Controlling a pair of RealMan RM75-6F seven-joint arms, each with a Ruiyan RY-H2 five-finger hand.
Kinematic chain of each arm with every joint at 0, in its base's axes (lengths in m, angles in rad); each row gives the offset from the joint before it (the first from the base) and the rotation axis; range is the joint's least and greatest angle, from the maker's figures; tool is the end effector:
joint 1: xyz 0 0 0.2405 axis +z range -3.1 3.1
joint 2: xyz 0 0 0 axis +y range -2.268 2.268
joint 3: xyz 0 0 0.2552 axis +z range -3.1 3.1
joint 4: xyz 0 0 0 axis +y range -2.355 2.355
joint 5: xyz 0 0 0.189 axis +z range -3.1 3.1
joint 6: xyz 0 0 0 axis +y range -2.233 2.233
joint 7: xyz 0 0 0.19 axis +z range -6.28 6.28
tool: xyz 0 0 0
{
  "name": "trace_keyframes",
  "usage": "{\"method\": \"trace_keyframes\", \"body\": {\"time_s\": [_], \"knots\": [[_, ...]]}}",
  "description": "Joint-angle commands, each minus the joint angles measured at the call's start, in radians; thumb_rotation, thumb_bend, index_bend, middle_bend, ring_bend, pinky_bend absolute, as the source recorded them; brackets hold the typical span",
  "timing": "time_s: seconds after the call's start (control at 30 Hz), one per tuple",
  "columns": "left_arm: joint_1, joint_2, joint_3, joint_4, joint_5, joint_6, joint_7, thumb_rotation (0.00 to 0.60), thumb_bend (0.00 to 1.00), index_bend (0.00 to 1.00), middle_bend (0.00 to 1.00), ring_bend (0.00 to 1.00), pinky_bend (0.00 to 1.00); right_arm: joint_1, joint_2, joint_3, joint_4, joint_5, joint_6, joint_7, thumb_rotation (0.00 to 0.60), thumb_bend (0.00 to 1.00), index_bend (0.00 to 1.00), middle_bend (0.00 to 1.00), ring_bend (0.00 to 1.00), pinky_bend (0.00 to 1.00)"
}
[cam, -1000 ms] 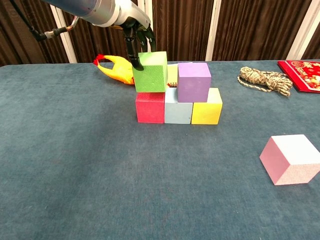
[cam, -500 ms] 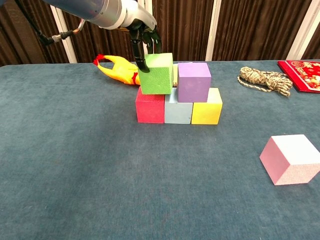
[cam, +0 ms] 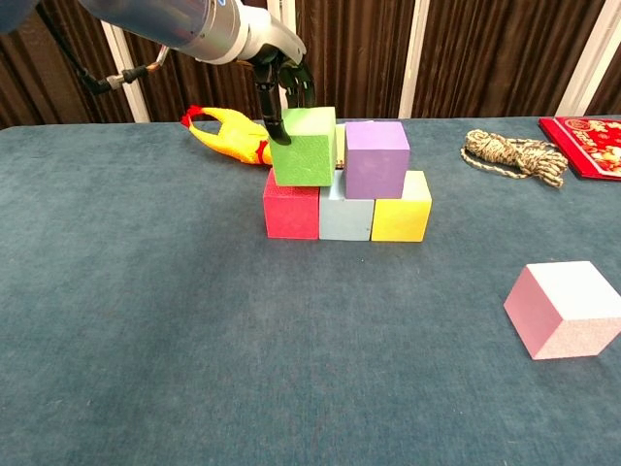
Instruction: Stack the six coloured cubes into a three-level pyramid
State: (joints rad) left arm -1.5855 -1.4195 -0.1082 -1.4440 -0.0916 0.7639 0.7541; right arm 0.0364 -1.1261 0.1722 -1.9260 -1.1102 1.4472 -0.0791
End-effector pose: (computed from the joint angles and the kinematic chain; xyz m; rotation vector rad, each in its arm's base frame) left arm 0.0281 0.4673 0.0017 -1.9219 -0.9875 -0.5862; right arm -0.3112 -0.2170 0.1754 0.9615 -1.2545 0.8887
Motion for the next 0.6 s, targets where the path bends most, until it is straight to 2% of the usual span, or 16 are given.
{"method": "trace_keyframes", "body": {"time_s": [0.03,0.6], "knots": [[0.0,-0.003,-0.002,0.002,0.0,0.002,0.003,0.6,0.44,0.33,0.28,0.02,0.0,0.001,0.0,0.0,0.001,0.001,-0.002,0.0,0.6,0.25,0.06,0.03,0.0,0.0],[0.005,-0.045,-0.013,0.042,-0.017,0.003,0.03,0.6,0.44,0.33,0.28,0.02,0.0,0.0,0.004,0.003,0.005,0.006,-0.003,0.008,0.6,0.25,0.06,0.03,0.0,0.0]]}}
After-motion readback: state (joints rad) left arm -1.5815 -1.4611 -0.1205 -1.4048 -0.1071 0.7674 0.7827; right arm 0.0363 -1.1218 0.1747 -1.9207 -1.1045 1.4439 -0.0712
